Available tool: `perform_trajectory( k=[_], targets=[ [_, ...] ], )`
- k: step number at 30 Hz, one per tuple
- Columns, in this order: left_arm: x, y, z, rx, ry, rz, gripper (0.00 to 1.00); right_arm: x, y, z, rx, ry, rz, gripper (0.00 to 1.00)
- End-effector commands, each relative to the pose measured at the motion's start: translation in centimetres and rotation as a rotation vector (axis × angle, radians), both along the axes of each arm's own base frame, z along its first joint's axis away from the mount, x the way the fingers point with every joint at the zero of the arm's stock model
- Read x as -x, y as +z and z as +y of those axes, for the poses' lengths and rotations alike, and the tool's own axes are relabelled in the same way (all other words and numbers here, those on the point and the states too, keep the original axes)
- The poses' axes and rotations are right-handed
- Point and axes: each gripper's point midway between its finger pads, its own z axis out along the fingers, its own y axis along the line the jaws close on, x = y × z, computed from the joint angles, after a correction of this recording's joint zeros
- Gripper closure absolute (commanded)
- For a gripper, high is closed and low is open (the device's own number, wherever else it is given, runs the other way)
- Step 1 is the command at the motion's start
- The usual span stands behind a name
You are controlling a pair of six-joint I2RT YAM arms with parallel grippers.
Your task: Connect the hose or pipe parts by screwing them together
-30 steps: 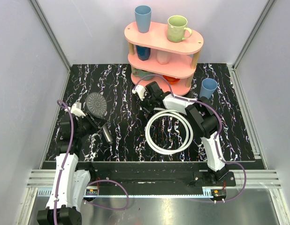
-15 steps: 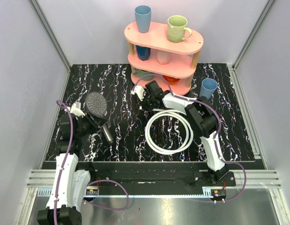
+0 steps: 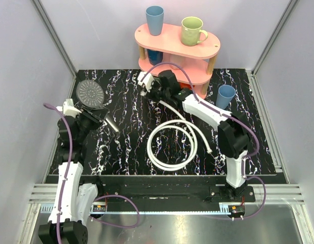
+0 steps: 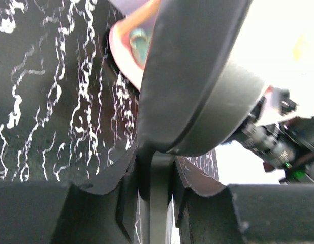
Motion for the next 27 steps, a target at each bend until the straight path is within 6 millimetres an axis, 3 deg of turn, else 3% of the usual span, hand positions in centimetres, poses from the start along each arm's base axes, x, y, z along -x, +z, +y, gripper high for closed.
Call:
perform_trajectory(
  k=[1,2,3,4,5,6,7,10,15,21,27],
  targets=[
    [-1.0,9.0,2.2,-0.045,0.122,-0.28,1.0,0.9,13.9,1.8,-0.241,0.018,-0.257,1.0],
    [-1.0,11.2,1.9,-0.045,0.103,-0.383,1.0,1.8,15.2,1.7,-0.283,0.018,-0.244,1.0],
    [-1.0,11.3,1.5,-0.039,0.075,-0.415,1.0,2.2,16.1,1.8,-0.319,0.023,-0.253,1.0],
    [-1.0,11.8,1.4,-0.025,0.072,-0.452,1.0,3.3,15.8,1.5,-0.333,0.031,-0.238,1.0],
    [-0.4,13.9,1.0,-0.022,0.052,-0.57,1.0,4.3,15.8,1.7,-0.356,0.039,-0.228,1.0],
    [-0.4,13.1,0.9,0.02,0.046,-0.582,1.0,4.9,14.5,1.7,-0.364,0.043,-0.229,1.0],
    [-0.3,13.2,0.8,0.034,0.044,-0.621,1.0,5.4,15.2,1.3,-0.386,0.03,-0.251,1.0],
    [1.8,15.2,1.0,0.094,0.045,-0.847,1.0,6.5,14.4,0.9,-0.409,0.01,-0.268,1.0],
    [2.1,15.1,1.1,0.086,0.057,-0.927,1.0,6.9,12.8,0.7,-0.406,0.0,-0.259,1.0],
    [3.0,15.8,0.3,0.048,0.035,-1.033,1.0,7.6,11.2,2.1,-0.401,0.02,-0.22,1.0],
    [3.0,16.0,-0.7,-0.016,0.017,-1.078,1.0,9.7,10.0,4.2,-0.381,0.084,-0.167,1.0]
  ],
)
